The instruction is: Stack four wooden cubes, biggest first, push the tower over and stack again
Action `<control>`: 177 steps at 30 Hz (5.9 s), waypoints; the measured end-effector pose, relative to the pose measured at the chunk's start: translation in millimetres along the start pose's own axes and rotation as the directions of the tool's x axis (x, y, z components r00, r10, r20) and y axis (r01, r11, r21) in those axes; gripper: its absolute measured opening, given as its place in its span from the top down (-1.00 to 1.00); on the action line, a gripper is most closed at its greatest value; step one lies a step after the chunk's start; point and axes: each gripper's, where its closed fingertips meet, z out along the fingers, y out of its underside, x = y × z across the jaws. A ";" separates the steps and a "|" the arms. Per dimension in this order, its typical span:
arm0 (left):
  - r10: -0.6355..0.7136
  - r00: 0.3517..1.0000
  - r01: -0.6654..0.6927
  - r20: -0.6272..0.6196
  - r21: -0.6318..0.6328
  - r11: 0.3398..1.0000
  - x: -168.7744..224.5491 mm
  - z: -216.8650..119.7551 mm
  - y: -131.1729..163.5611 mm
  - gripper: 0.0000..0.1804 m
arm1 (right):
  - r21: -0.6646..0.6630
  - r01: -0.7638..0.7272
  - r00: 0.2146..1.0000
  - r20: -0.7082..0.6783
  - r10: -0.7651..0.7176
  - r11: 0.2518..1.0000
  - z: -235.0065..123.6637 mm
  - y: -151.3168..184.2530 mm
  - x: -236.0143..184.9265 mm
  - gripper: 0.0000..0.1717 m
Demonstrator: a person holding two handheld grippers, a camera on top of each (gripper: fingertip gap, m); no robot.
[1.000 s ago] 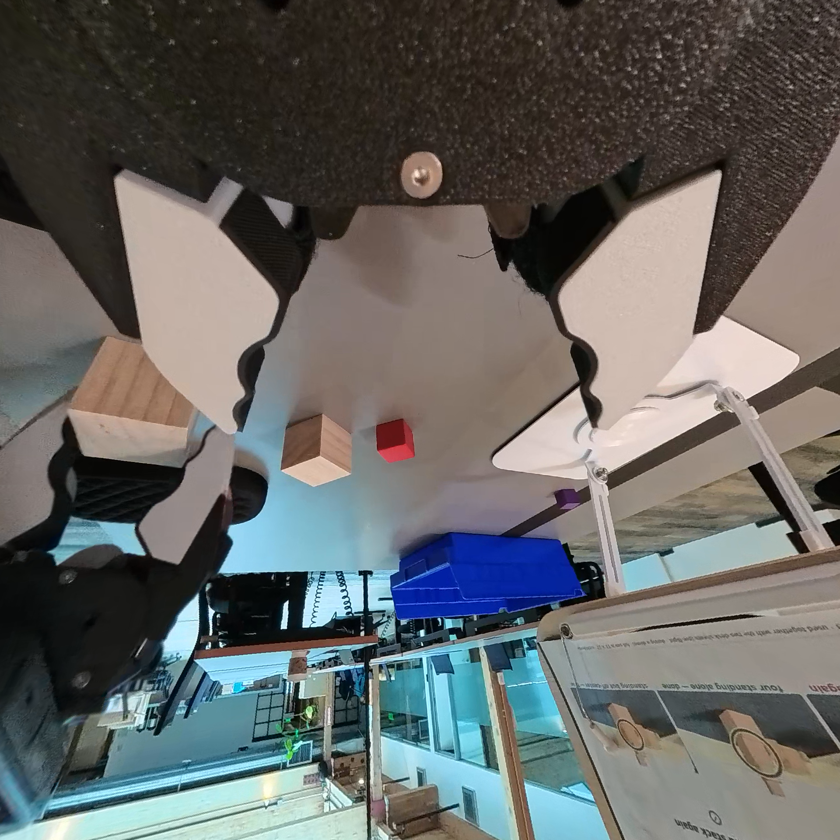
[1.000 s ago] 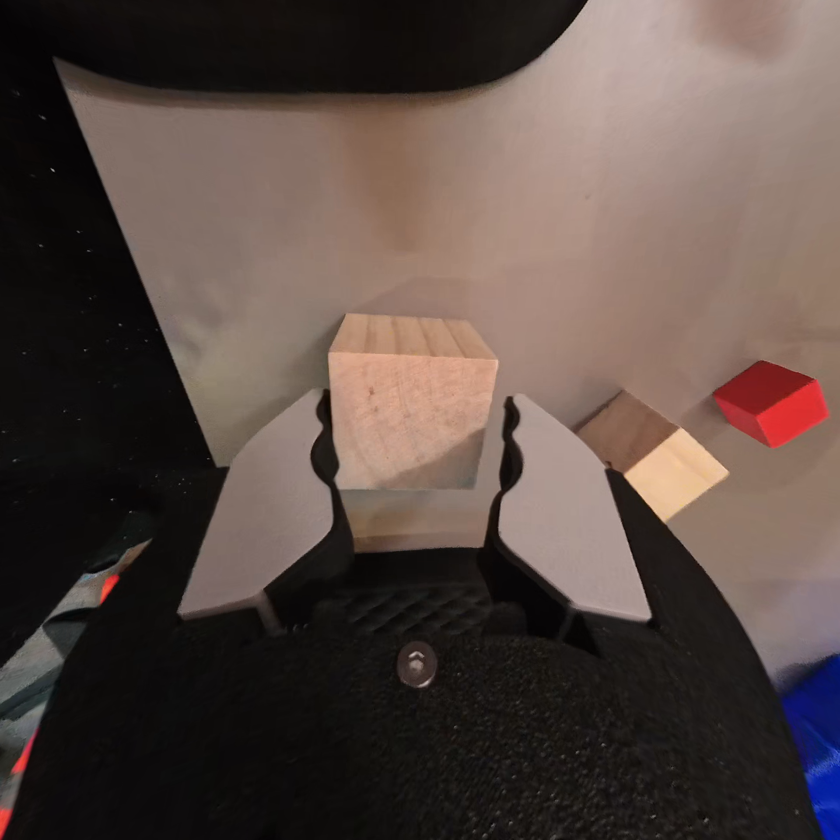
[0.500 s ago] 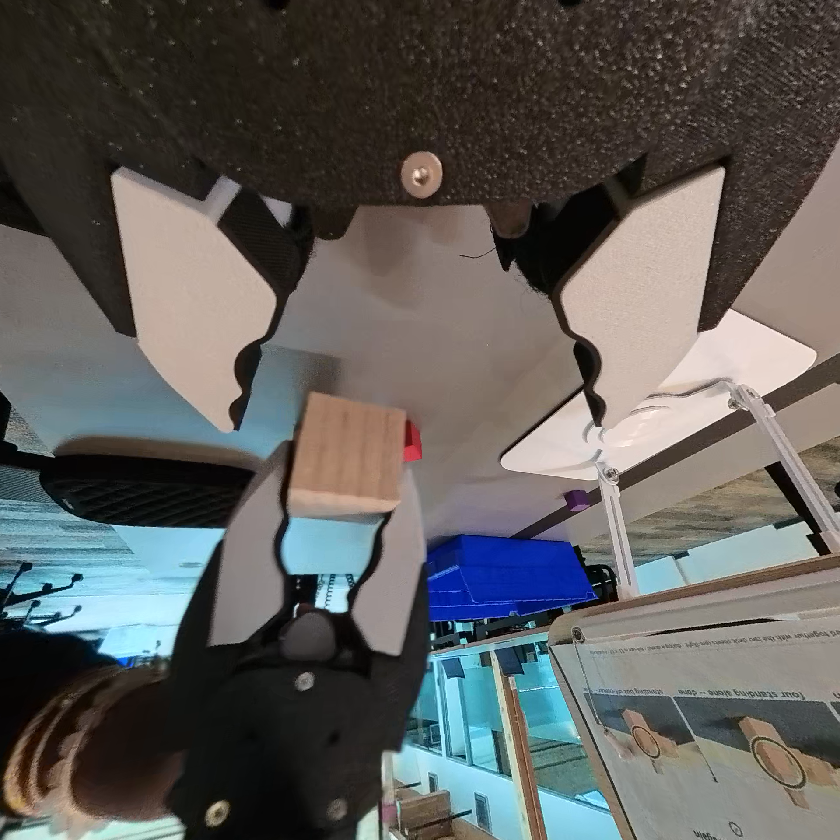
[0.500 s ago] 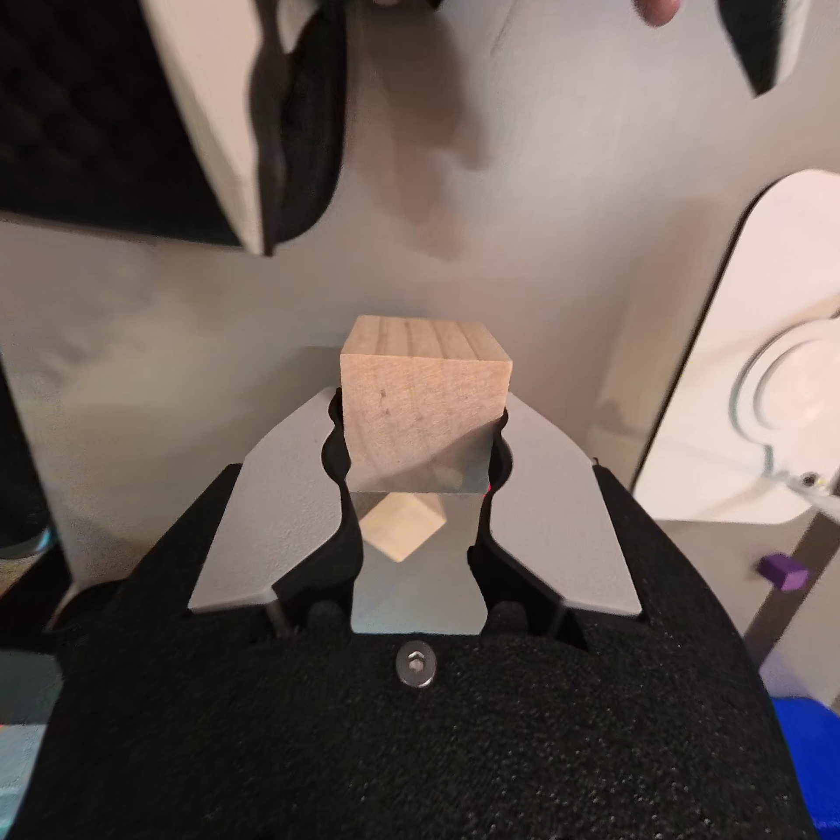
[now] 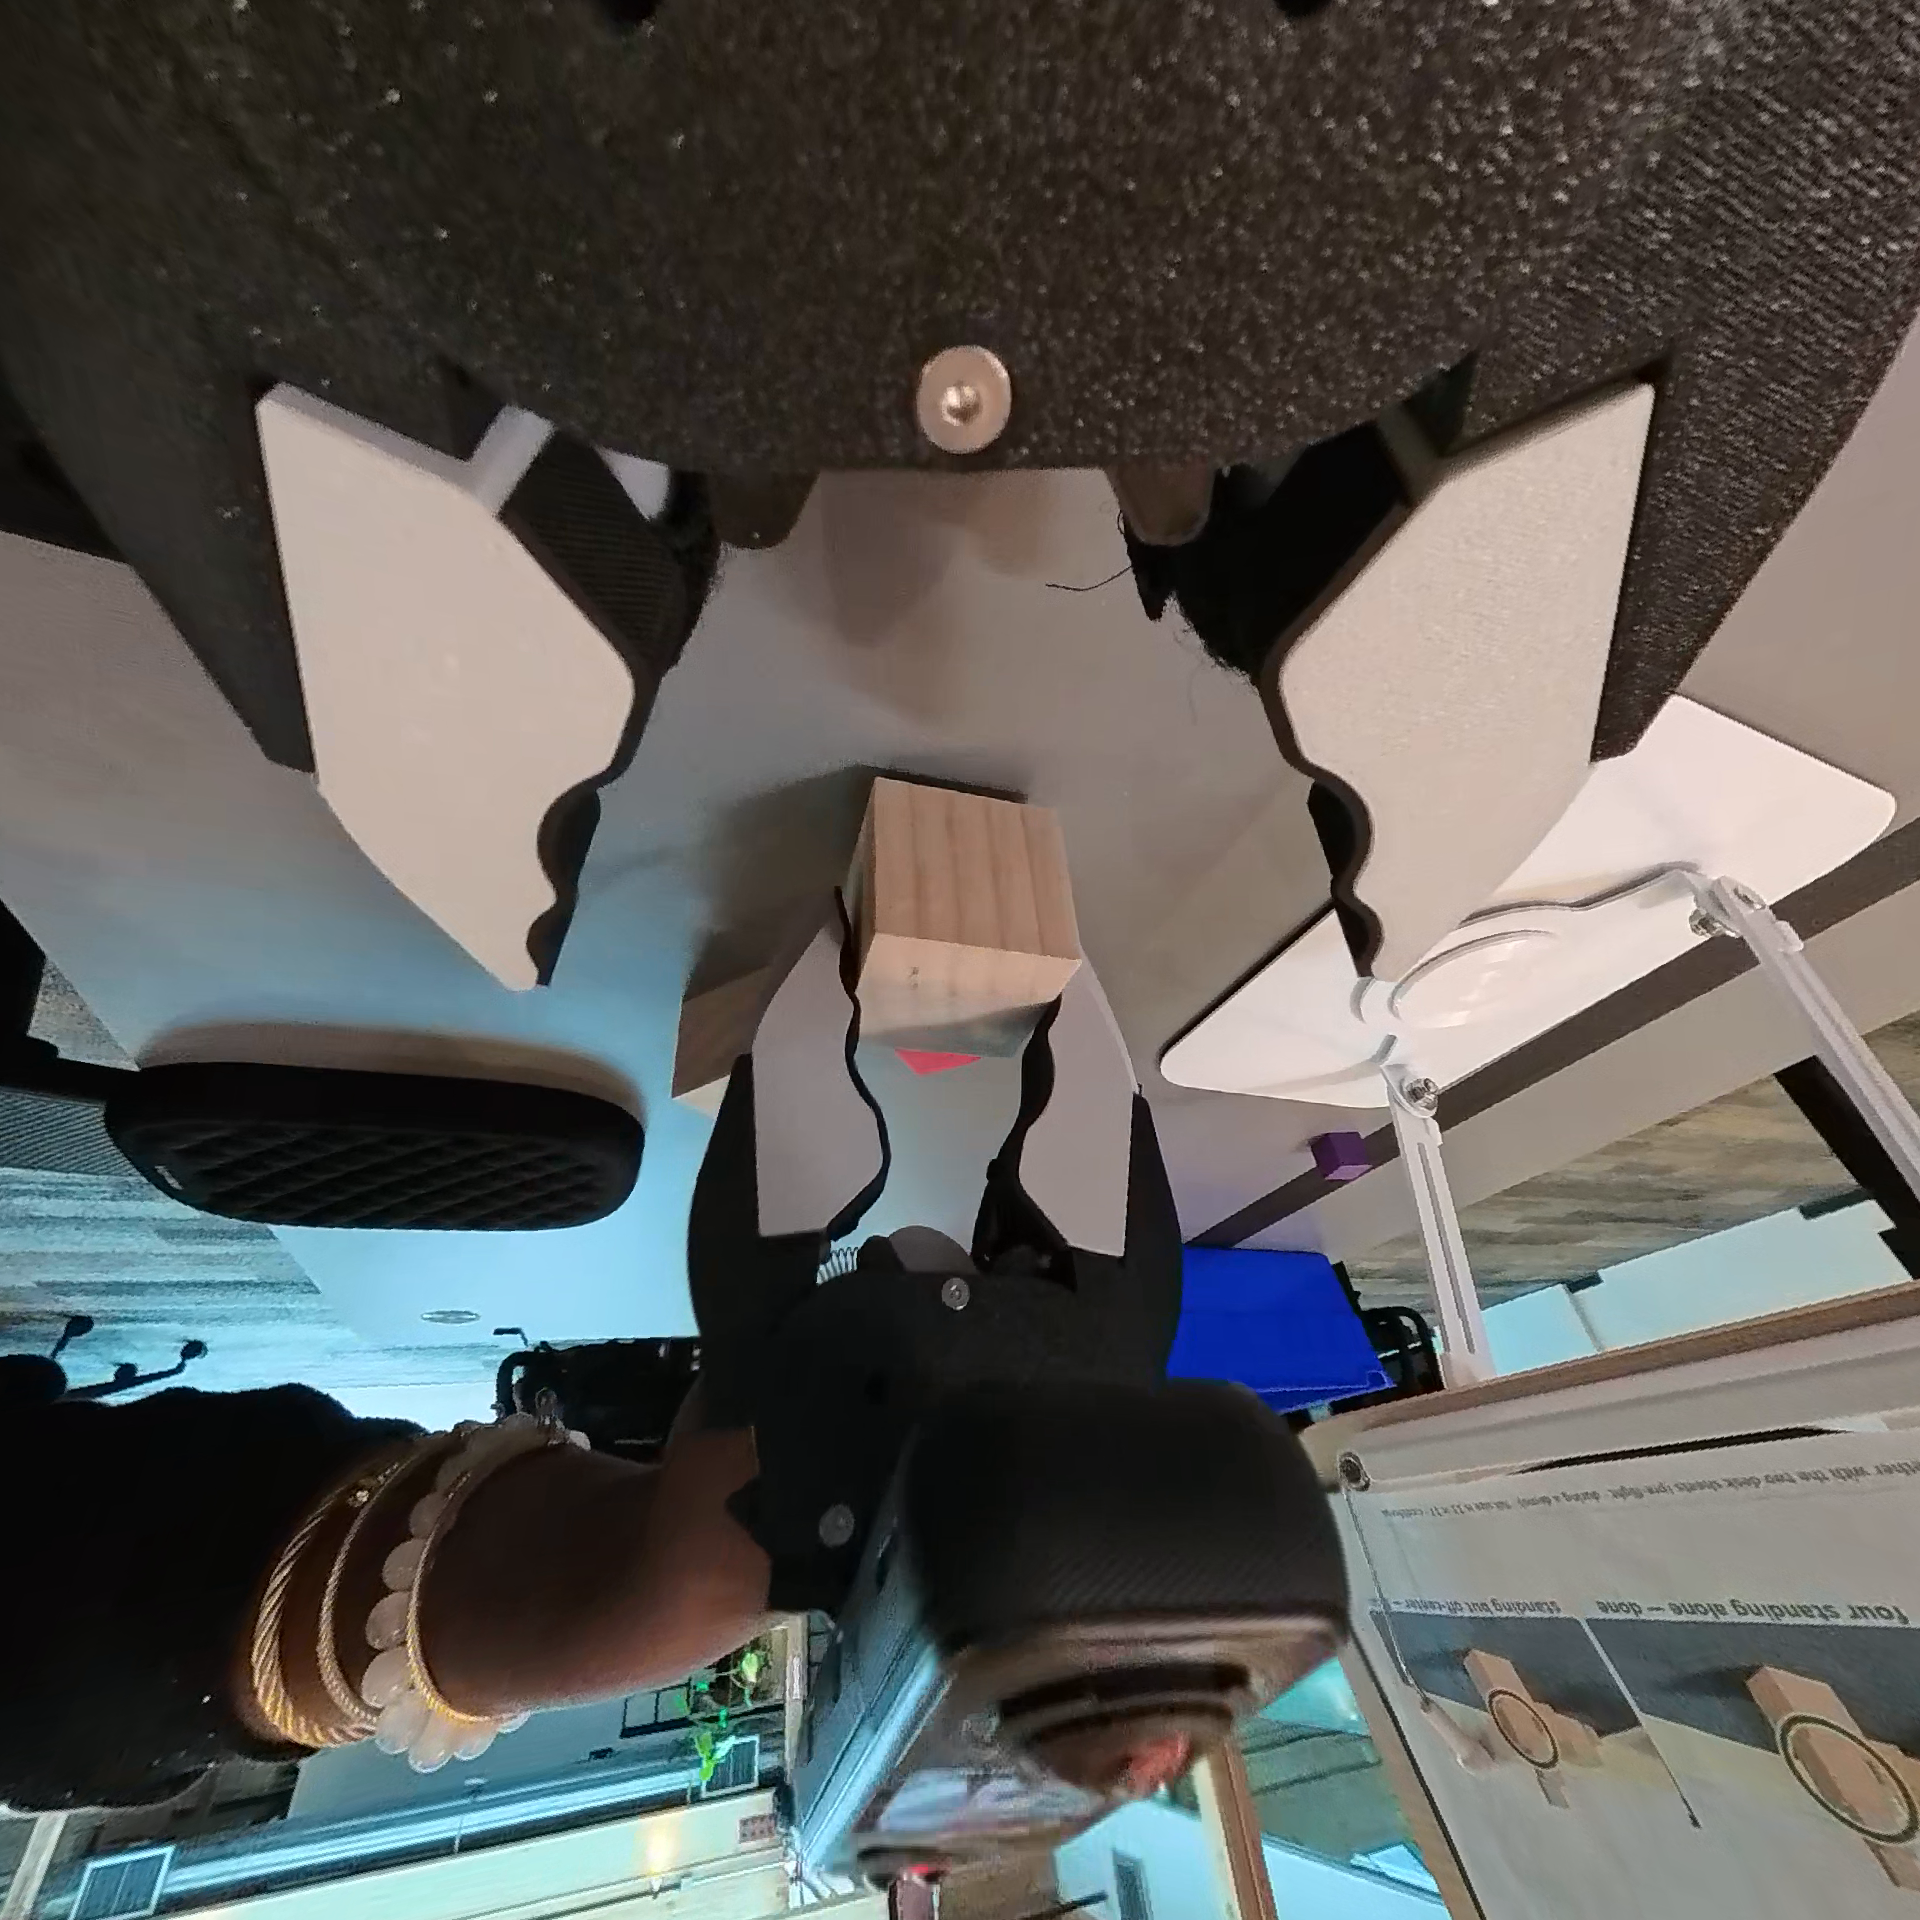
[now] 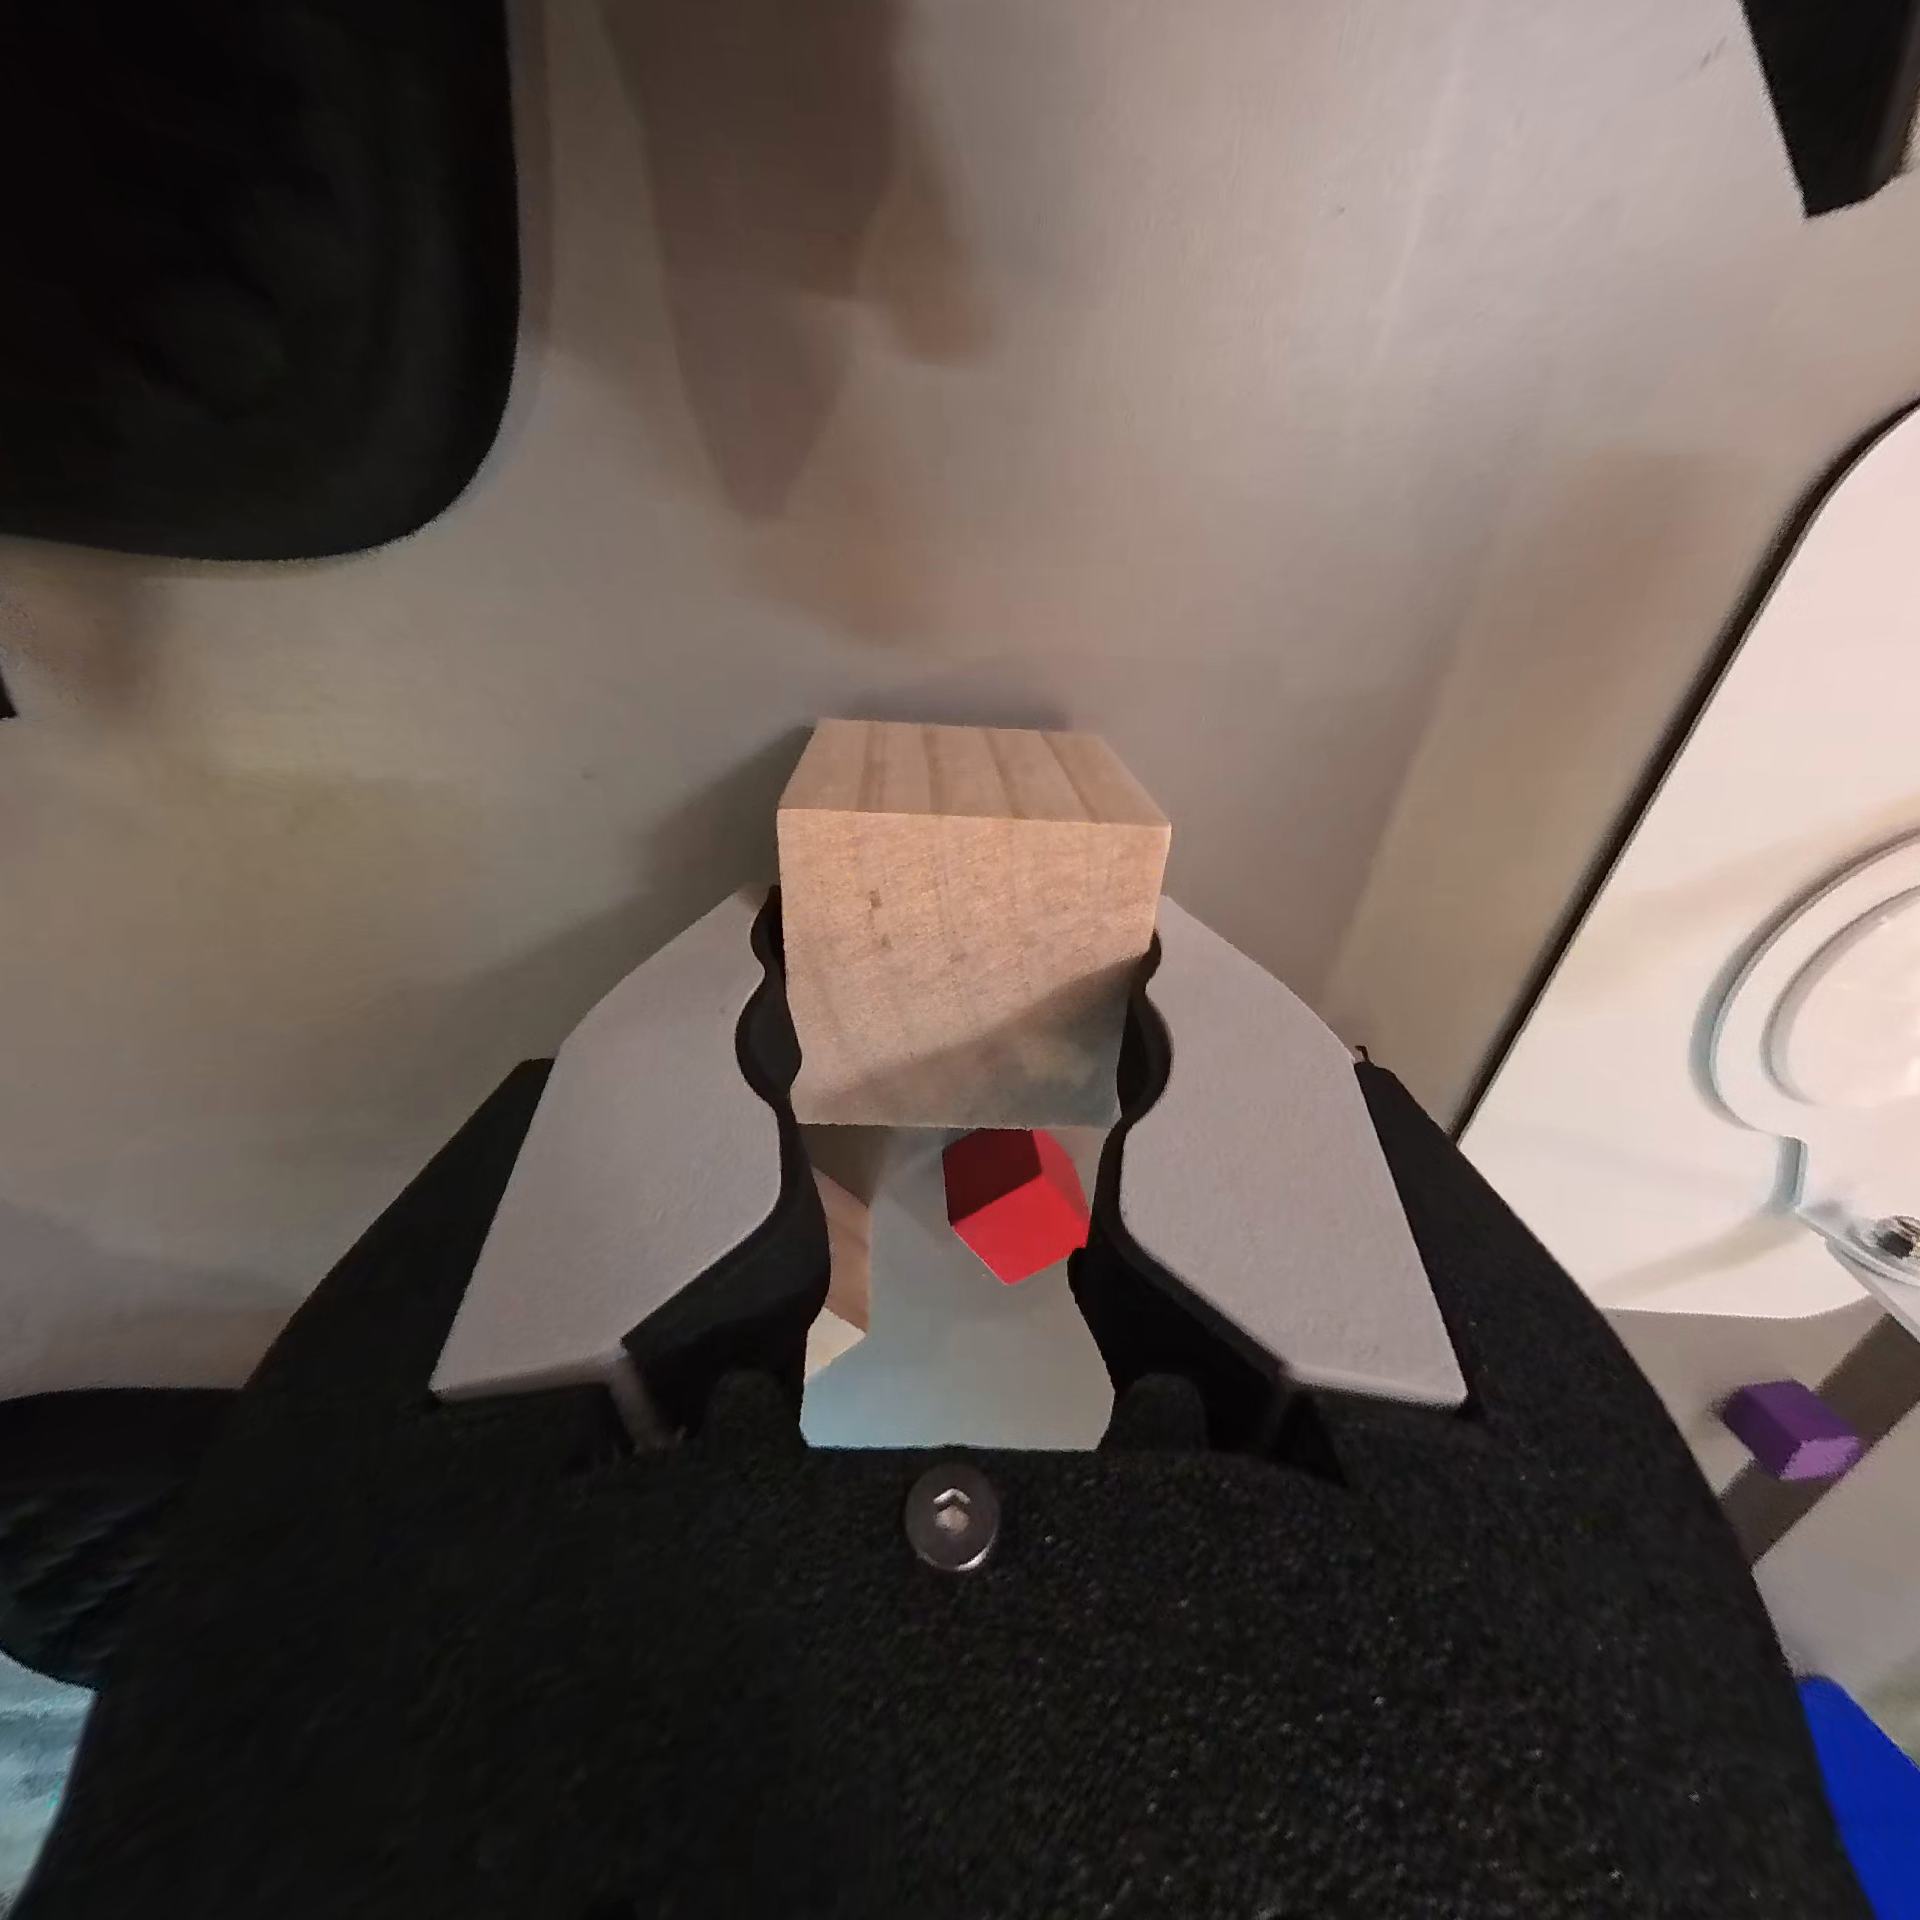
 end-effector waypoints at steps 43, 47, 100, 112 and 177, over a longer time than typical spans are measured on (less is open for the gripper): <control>-0.002 1.000 0.002 0.002 0.000 1.000 -0.7 -0.1 0.1 -0.47 | -0.048 0.636 0.770 0.093 -0.631 0.770 -10.3 92.6 -48.1 0.38; -0.005 1.000 0.005 0.002 0.003 1.000 -1.0 -0.3 -0.1 -0.47 | -0.038 0.623 0.782 0.077 -0.619 0.782 -9.9 90.8 -45.7 0.48; 0.008 1.000 -0.008 0.005 -0.032 0.999 0.4 2.6 4.0 -0.43 | -0.074 -0.171 0.985 -0.014 0.170 0.983 -44.3 -2.8 4.0 0.48; 0.009 1.000 -0.008 0.004 -0.029 1.000 0.4 2.5 3.5 -0.42 | 0.022 0.051 0.996 -0.077 -0.049 0.998 -65.5 14.4 6.7 0.14; 0.026 1.000 -0.026 -0.005 -0.036 0.999 2.0 3.7 4.3 -0.38 | -0.035 -0.152 0.988 -0.009 0.152 0.988 -82.2 -5.3 7.8 0.68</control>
